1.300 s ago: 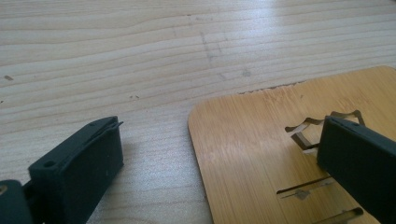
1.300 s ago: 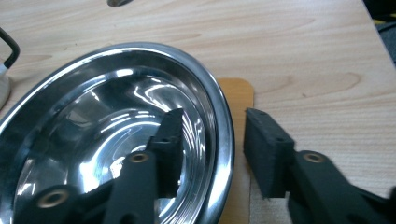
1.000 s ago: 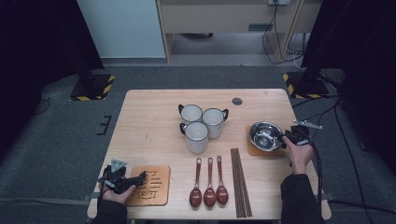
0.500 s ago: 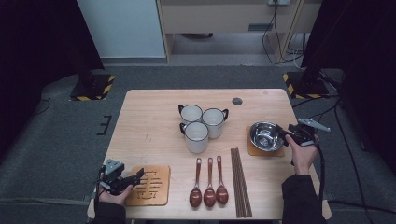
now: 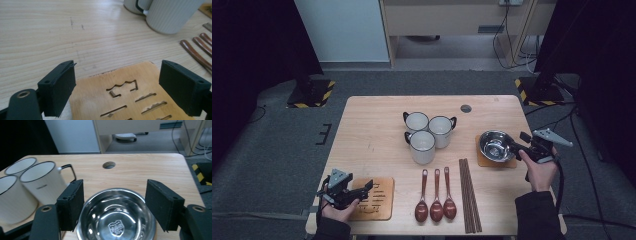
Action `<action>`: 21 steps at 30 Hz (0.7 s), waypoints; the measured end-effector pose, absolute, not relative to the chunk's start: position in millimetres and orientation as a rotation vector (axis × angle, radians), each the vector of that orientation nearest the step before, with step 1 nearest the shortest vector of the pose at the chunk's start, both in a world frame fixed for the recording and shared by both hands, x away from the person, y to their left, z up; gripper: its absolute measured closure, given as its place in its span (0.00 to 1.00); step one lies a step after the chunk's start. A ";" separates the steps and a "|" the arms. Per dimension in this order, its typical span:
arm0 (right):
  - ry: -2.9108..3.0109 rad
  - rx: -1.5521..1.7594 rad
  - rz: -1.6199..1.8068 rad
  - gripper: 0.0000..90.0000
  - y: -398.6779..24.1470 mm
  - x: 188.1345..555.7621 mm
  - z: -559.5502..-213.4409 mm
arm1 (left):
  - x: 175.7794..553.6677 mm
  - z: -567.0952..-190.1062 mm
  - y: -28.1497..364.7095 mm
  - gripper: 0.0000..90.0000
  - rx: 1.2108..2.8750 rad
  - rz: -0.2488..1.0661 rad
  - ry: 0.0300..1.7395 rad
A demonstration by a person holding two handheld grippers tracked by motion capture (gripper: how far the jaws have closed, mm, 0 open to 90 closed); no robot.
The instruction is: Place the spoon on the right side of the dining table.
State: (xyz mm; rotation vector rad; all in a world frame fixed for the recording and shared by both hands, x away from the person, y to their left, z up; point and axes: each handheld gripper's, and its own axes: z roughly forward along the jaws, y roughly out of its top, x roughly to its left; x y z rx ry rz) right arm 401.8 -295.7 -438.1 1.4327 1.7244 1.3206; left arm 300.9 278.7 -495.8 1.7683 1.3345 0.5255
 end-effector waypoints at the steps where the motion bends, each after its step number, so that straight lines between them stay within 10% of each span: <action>1: 1.729 1.427 1.324 0.35 -294.1 400.7 -437.8 | 300.6 -493.8 277.2 0.14 1.767 0.523 1.326; 21: 1.771 1.360 1.393 0.33 -282.4 372.6 -434.3 | 304.1 -470.3 223.3 0.17 1.843 0.477 1.149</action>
